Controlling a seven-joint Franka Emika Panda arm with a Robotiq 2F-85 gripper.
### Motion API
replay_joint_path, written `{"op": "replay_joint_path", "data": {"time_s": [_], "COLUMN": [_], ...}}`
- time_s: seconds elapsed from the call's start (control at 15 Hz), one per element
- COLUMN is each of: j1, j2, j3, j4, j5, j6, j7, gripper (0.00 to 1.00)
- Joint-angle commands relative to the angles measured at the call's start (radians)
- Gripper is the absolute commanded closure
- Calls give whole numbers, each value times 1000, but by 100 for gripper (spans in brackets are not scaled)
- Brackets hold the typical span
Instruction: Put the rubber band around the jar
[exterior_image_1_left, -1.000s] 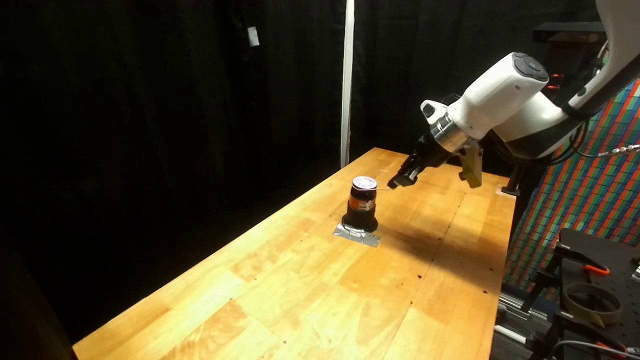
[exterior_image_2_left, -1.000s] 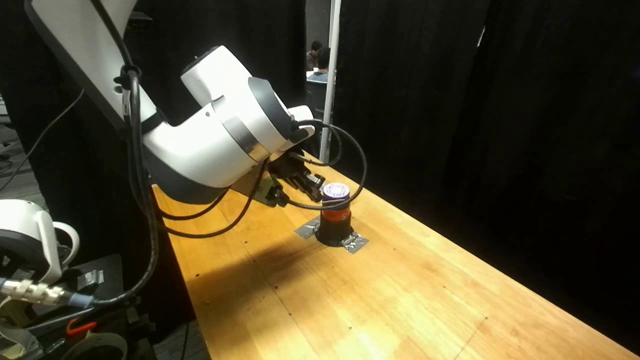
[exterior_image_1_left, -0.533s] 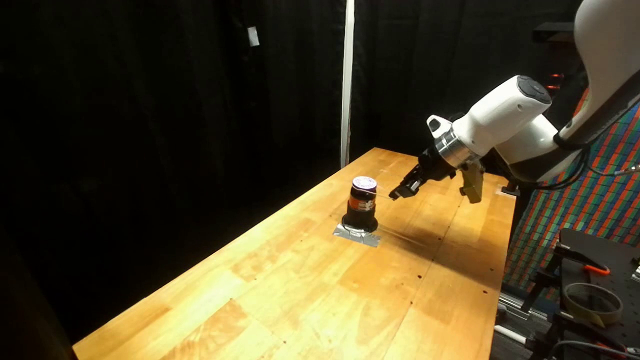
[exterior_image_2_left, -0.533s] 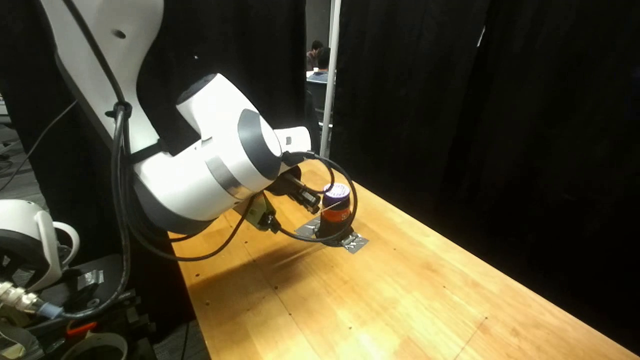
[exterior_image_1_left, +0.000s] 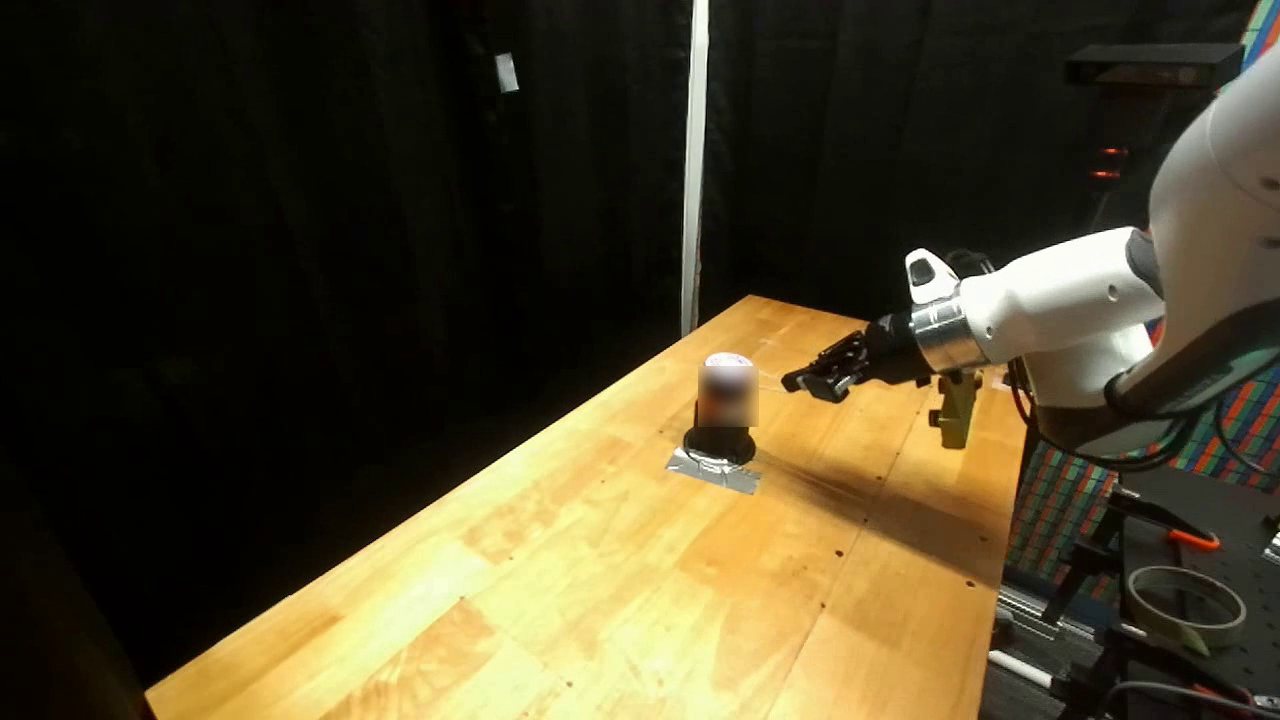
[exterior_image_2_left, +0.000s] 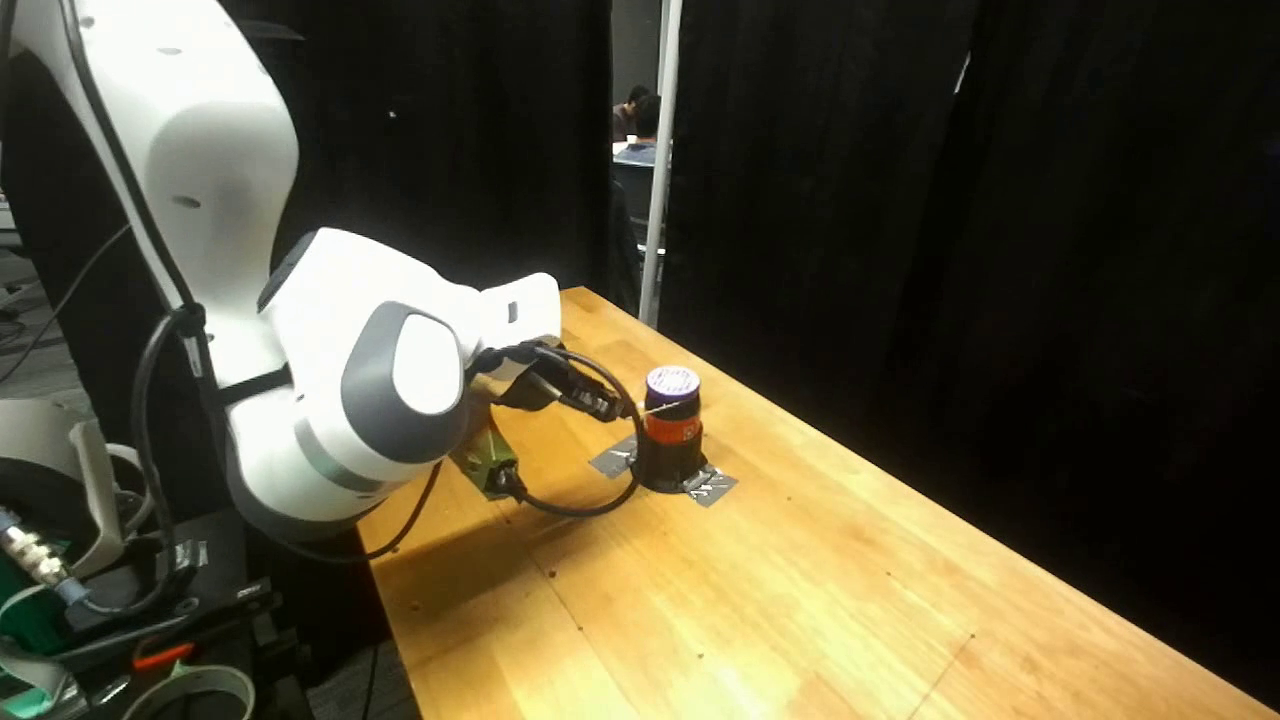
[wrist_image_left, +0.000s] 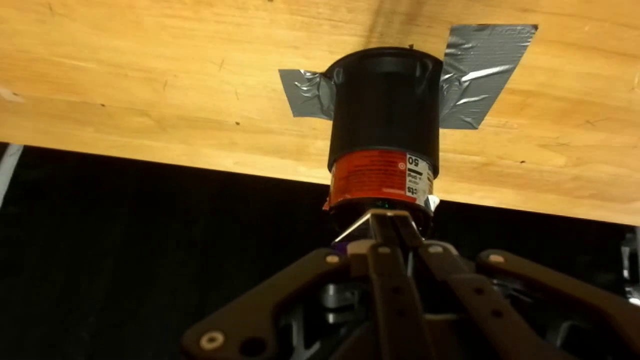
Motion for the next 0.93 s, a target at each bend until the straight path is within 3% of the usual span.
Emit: {"op": "replay_joint_path", "data": {"time_s": [0.0,0.33,0.4,0.47,0.53,0.6,0.73,0.87], "j1": [89,176,91,79,54,116,119,158], "j2": [132,228,95,57,-3,10,-103,-194], "j3": [43,120,216,207,191,69,-19,-157], "j4": [-73,-117,-121,-128,-137,-157,-156,-136], "j5": [221,452,554,524,468,313,155,-26], "j6": [116,141,129,109,91,36,-101,-277], "j7": [-27,-32,-225,-261,-318,-235,-287,-276], "gripper": [94,92,93,67,65,59,43,28]}}
